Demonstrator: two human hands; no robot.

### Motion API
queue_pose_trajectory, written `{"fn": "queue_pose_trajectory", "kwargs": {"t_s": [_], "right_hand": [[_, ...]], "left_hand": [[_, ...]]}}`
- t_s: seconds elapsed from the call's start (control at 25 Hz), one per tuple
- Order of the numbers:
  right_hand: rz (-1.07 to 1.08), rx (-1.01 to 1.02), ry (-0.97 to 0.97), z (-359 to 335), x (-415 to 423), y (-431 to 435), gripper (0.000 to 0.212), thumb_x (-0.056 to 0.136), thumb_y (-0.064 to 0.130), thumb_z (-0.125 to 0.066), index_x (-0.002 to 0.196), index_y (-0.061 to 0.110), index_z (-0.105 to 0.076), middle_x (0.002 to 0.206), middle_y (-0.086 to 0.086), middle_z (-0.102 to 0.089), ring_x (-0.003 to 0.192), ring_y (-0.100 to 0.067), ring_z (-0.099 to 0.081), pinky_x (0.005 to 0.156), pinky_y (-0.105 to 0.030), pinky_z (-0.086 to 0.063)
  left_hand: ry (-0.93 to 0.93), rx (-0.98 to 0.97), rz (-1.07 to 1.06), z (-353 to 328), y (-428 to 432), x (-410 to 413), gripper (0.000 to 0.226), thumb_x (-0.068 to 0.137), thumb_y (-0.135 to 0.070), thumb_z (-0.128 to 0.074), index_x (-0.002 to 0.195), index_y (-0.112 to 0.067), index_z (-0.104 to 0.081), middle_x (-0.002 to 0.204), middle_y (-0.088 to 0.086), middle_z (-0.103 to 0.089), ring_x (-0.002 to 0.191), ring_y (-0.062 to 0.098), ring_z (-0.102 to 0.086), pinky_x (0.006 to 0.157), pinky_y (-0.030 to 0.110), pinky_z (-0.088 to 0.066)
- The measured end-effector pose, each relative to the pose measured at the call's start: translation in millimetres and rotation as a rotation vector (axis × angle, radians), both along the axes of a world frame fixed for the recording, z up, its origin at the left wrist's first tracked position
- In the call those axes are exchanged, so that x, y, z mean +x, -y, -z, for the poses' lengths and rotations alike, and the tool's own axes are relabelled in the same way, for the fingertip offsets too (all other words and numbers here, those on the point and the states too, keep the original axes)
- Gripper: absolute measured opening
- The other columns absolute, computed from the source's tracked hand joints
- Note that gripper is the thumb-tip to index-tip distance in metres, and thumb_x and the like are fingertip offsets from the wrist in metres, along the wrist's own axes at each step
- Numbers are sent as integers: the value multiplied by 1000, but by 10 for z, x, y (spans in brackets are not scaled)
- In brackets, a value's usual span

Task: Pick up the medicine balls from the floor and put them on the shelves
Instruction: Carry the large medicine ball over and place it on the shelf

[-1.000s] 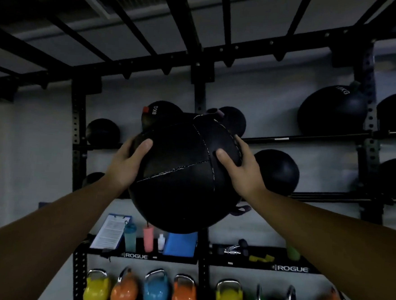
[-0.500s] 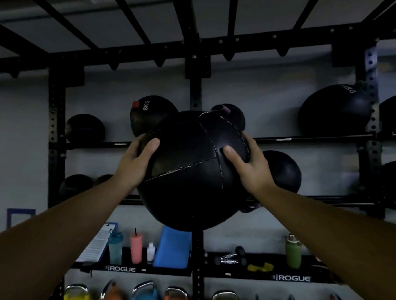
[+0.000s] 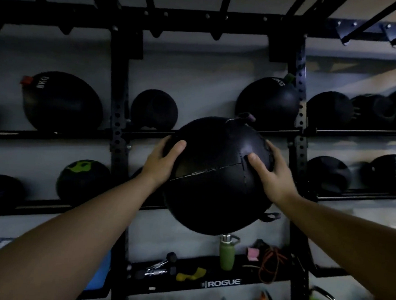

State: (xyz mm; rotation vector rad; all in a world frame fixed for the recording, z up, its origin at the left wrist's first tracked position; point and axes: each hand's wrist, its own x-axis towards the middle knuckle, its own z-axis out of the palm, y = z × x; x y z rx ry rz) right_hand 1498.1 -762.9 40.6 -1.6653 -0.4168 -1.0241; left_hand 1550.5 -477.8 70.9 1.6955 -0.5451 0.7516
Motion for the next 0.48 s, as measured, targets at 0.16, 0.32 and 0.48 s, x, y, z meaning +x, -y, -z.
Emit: {"fn": "queue_pose_trajectory", "kwargs": {"t_s": [0.16,0.32,0.48], "right_hand": [[81,-19,-18,-23,559,1279,109,64,83,-64,156,29,-41,144,-1,-56,129,-18,-55,110,-31,-42],[87,-46,-58,-88,1304,2057,111,65,86,-64,157,30,-38,147,-2,-55,132,-23,-55,114,-43,-43],[96,-37,-56,8,2221,2666,107,67,86,-64,157,33,-38,143,2,-58,127,-19,-58,112,-43,-45]], "left_hand": [[0,7,76,16,1302,722,104,54,-102,-61,136,-38,-64,127,-15,-71,119,5,-65,109,35,-49],[-44,-16,60,-11,2043,1438,111,53,-102,-62,143,-35,-61,123,-19,-69,114,-6,-61,97,22,-48],[-31,7,66,-23,2678,2341,87,64,-88,-64,136,-40,-63,116,-26,-68,105,-15,-60,85,11,-45]]}}
